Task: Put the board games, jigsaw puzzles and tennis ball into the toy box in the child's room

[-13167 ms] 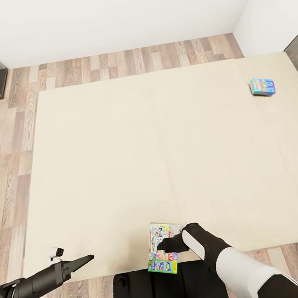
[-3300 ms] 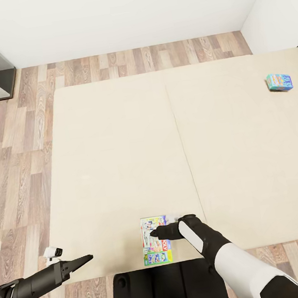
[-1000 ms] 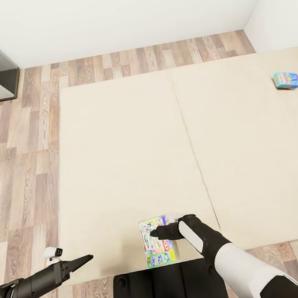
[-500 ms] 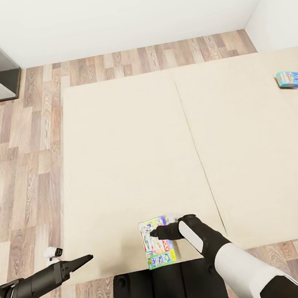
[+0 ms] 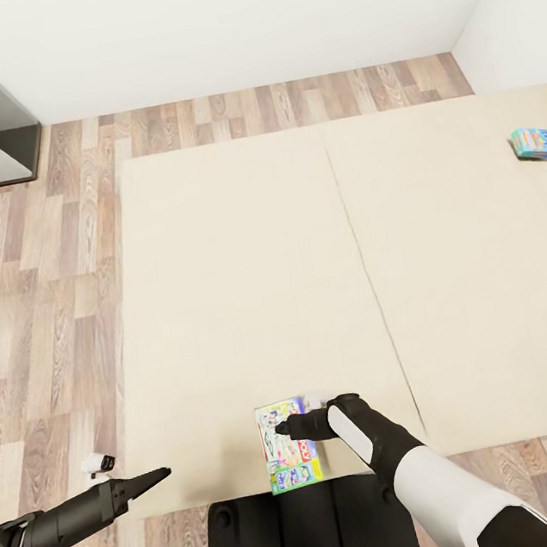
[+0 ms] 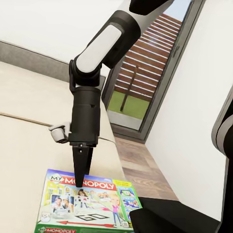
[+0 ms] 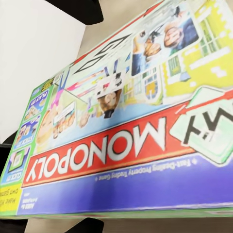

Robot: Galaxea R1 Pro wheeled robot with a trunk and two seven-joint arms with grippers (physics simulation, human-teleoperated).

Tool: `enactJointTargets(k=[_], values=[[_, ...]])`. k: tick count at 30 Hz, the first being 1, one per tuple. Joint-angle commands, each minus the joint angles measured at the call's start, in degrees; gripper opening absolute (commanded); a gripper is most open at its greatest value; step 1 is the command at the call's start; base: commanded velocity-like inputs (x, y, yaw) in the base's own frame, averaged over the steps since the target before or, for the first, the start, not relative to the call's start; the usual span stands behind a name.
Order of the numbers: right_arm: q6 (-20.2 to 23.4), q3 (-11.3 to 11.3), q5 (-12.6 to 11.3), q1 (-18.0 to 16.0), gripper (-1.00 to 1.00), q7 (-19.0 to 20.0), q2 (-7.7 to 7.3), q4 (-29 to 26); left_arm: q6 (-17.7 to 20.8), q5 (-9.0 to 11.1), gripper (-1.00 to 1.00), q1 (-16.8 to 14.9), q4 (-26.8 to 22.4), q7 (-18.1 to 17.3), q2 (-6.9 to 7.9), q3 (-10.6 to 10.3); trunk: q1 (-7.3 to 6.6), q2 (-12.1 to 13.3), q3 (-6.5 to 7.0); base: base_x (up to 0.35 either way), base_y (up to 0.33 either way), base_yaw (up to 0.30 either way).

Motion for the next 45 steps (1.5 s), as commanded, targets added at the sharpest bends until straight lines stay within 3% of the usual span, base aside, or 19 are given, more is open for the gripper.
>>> enactJointTargets(k=[1, 45], values=[[0.2, 0.0, 0.2, 0.0, 1.0, 0.1, 0.0, 0.0, 0.6, 0.0, 1.0, 0.0, 0.0, -0.2, 0.01, 0.0, 0.03, -0.1, -0.06, -0.005, 0.018, 0.0], [0.2, -0.1, 0.1, 0.0, 1.0, 0.2, 0.0, 0.0, 0.6, -0.1, 1.0, 0.0, 0.0, -0.2, 0.01, 0.0, 0.03, -0.1, -0.06, 0.0, 0.025, 0.0]])
